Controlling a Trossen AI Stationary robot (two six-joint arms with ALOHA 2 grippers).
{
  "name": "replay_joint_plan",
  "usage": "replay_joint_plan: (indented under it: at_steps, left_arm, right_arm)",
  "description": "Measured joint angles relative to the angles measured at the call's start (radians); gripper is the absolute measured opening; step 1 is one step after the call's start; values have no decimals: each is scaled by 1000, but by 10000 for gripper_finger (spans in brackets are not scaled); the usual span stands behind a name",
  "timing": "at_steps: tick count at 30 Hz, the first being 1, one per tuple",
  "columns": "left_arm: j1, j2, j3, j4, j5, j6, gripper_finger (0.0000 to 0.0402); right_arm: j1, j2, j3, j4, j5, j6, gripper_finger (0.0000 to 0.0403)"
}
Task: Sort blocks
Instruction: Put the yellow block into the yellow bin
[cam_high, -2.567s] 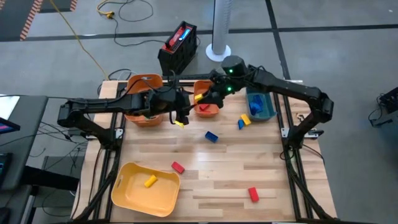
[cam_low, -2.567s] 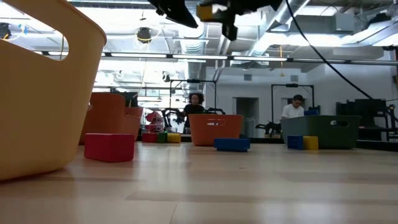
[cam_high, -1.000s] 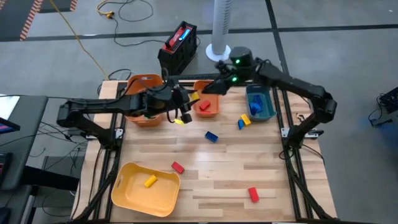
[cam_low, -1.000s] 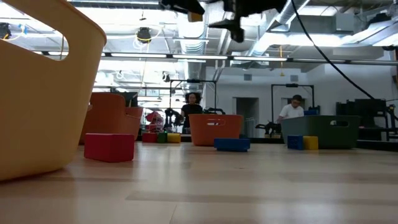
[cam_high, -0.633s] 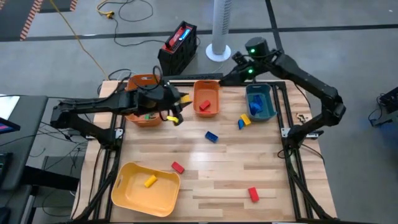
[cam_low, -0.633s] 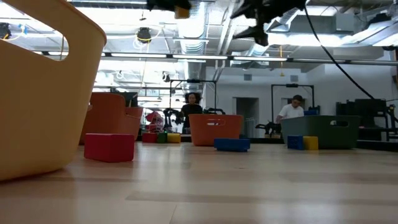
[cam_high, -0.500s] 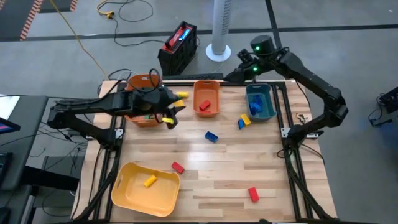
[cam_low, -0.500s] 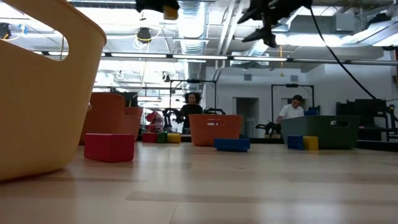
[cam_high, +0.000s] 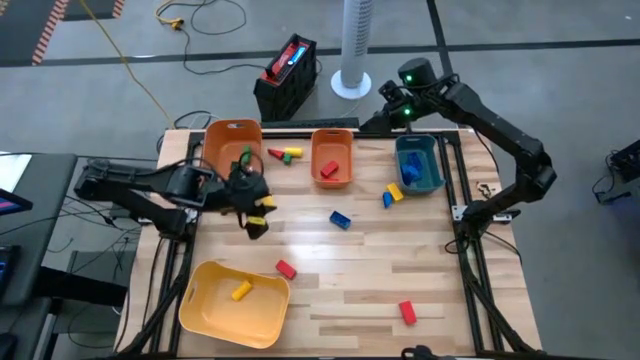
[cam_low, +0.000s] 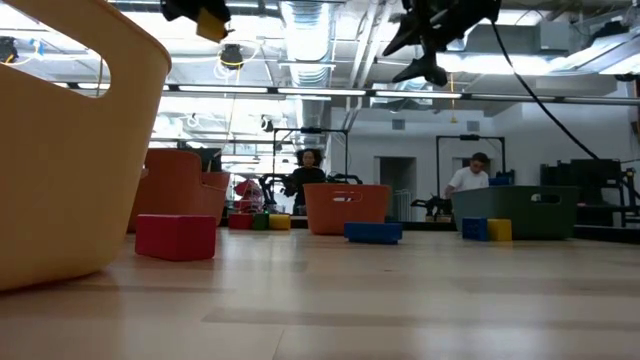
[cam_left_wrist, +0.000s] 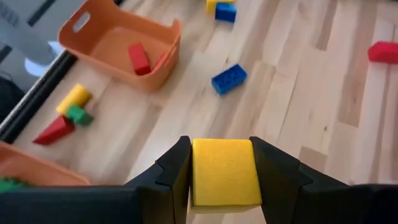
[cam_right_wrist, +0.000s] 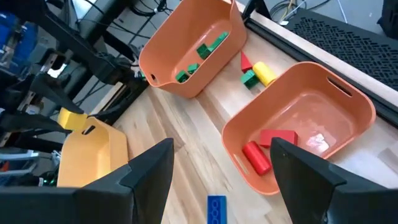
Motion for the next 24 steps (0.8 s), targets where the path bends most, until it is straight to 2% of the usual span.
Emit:
replay_joint_plan:
  at_steps: [12,24]
  left_arm:
    - [-78,-1,0,-66,-36,-113,131]
    - [-205,-1,0,-124,212,-310,131]
  right_arm:
    - [25,1,-22,0,0,1,276]
    - [28,1,-22,-7,0,-18,276]
